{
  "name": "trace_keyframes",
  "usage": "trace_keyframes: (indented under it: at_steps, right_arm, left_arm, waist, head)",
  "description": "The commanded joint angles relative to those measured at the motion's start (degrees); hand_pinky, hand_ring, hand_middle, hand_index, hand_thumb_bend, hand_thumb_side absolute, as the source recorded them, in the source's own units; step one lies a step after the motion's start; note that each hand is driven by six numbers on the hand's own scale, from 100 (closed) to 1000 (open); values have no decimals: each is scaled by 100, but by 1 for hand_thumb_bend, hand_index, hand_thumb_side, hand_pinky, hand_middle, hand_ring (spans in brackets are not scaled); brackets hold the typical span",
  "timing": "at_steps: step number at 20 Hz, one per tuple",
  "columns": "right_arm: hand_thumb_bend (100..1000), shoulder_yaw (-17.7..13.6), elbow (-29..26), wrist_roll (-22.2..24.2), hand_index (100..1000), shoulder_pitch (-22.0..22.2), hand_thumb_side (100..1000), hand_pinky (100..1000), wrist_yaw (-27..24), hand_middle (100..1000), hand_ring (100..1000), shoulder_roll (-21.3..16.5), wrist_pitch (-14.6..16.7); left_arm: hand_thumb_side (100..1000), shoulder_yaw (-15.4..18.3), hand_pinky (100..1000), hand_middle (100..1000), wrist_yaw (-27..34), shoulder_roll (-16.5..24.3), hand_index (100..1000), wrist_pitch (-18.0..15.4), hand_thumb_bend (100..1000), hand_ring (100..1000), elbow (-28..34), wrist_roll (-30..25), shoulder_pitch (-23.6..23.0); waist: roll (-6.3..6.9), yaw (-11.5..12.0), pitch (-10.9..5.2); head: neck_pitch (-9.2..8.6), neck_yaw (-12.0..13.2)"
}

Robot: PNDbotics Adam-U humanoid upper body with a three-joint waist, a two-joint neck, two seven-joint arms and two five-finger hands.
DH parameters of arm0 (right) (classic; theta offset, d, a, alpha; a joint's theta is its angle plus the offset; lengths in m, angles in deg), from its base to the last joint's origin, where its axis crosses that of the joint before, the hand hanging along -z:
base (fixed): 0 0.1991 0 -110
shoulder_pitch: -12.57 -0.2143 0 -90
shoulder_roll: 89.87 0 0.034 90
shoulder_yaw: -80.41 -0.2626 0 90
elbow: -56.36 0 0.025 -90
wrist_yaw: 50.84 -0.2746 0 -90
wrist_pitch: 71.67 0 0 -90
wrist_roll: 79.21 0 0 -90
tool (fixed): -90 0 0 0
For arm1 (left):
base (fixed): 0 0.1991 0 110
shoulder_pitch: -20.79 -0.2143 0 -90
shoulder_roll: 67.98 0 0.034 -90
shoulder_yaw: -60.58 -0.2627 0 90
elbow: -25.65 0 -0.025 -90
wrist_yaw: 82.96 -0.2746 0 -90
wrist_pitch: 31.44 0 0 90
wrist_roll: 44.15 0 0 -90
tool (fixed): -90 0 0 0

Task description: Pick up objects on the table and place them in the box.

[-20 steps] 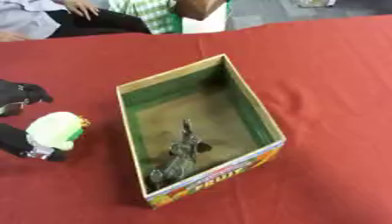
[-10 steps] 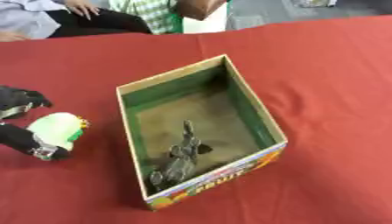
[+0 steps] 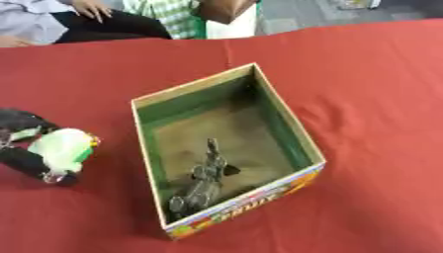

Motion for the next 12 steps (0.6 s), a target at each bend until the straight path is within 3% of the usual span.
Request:
trace_keyframes:
  at_steps: [1,3,4,7,8,10,12]
  right_arm:
    - [100,-85,-42,5,873,-53,1000,952,9,792,919,-50,-23]
    - [100,-90,-39,10,872,-44,1000,952,8,792,919,-39,-31]
    - [100,-94,-37,11,870,-38,1000,952,8,791,919,-33,-34]
    - [100,-100,-33,17,868,-24,1000,952,7,791,919,-18,-46]
    - [100,-103,-31,19,867,-19,1000,952,8,791,918,-14,-51]
    - [100,-108,-27,19,865,-6,1000,952,9,790,917,-6,-59]
    - [100,-113,-24,21,864,10,1000,952,12,789,917,-4,-66]
  left_arm:
    - [778,22,565,760,-49,84,970,-21,670,764,20,-4,113]
    - [739,12,533,737,-102,58,953,-12,636,737,4,-4,123]
    - [626,12,468,688,-146,46,908,-2,525,688,-3,-4,131]
    - [493,21,425,664,-299,-2,878,45,394,660,-7,-4,151]
    - [385,33,407,654,-344,-11,860,68,265,646,4,2,158]
    - [318,76,395,646,-435,-22,841,138,179,633,57,42,152]
    - [319,125,386,638,-427,-16,818,204,139,623,140,63,131]
  waist:
    - [-20,-3,-111]
    - [-22,-9,-113]
    - [-23,-12,-113]
    - [-25,-19,-115]
    - [-25,-20,-117]
    - [-24,-23,-122]
    - [-20,-25,-129]
  head:
    - [-69,11]
    - [-72,10]
    - [-70,12]
    - [-67,10]
    - [-64,9]
    - [-62,3]
    - [-60,-3]
